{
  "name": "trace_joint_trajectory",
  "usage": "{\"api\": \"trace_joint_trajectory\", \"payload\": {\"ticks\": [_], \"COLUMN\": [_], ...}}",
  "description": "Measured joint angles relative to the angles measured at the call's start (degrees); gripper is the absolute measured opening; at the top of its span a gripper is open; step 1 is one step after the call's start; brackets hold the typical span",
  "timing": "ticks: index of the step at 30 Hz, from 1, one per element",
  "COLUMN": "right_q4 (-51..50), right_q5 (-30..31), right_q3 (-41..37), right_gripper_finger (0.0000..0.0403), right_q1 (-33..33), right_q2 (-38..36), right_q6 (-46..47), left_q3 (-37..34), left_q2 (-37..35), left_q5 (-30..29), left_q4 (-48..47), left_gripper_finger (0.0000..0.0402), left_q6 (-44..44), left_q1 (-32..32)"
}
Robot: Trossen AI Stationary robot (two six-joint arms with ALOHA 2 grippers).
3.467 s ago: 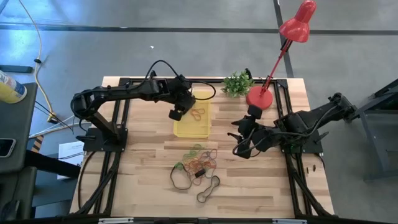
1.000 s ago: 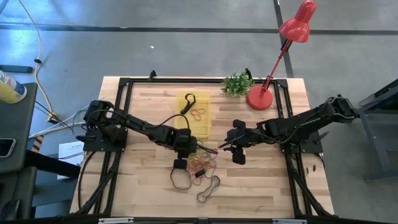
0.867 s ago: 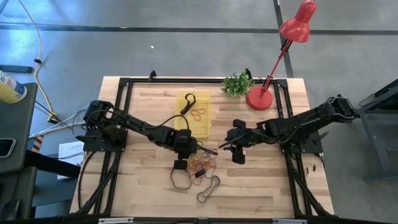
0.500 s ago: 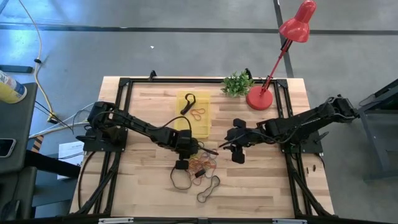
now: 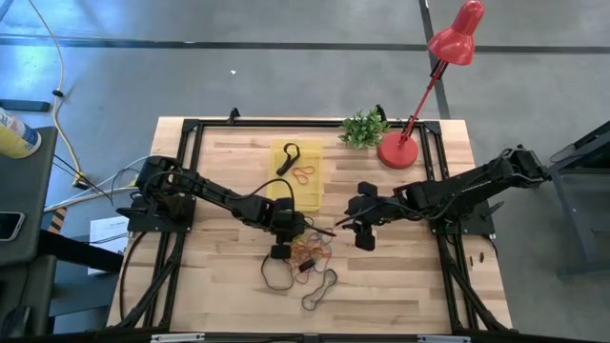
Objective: Pick and place rubber bands into bin
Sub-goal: Put the green rubber band into the yellow bin
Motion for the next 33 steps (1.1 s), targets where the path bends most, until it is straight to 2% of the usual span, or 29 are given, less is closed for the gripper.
{"api": "trace_joint_trajectory", "payload": {"ticks": [7, 33], "right_q4": [0.01, 0.06], "right_q5": [-0.04, -0.06], "right_q3": [0.0, -0.01], "right_gripper_finger": [0.0177, 0.0177], "right_q1": [-0.01, 0.0], "right_q2": [0.0, -0.02], "right_q6": [0.01, 0.43], "left_q3": [0.0, 0.09], "left_q2": [0.0, 2.67], "left_q5": [-1.41, -0.99], "left_q4": [0.03, 3.68], "left_gripper_finger": [0.0049, 0.0049], "left_q6": [0.26, 1.95], "left_q1": [0.0, -0.02]}}
